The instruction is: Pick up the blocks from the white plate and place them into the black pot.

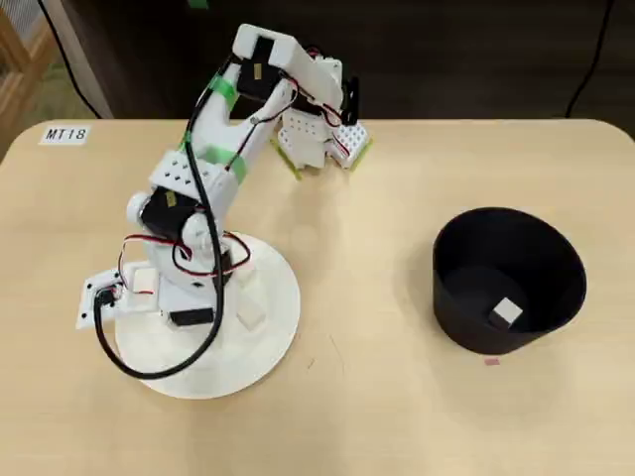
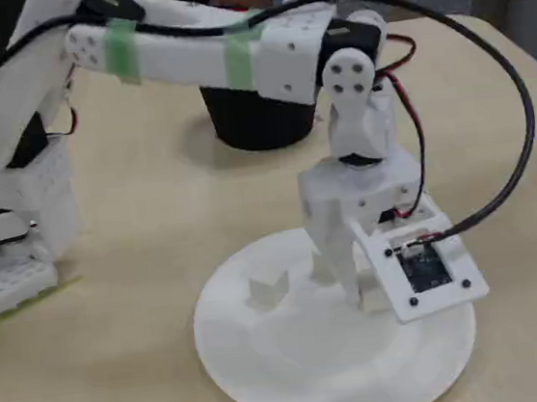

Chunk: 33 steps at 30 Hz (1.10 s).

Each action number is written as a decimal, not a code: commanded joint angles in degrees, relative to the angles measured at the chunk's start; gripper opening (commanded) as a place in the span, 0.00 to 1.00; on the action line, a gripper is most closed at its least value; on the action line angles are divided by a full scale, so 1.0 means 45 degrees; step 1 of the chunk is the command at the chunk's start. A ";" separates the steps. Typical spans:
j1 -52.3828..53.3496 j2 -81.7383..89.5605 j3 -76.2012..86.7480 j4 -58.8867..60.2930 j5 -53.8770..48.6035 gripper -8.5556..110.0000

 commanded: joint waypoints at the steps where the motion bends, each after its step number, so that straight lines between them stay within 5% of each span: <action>1: -0.0215 0.0527 -0.0859 0.0059 0.0156 0.05; 8: -0.1602 0.3008 -0.1035 0.0234 0.1035 0.05; 18: -0.7070 0.5840 -0.1055 0.1133 0.2695 0.05; 33: -1.3027 0.5996 -0.0039 0.1602 0.3203 0.05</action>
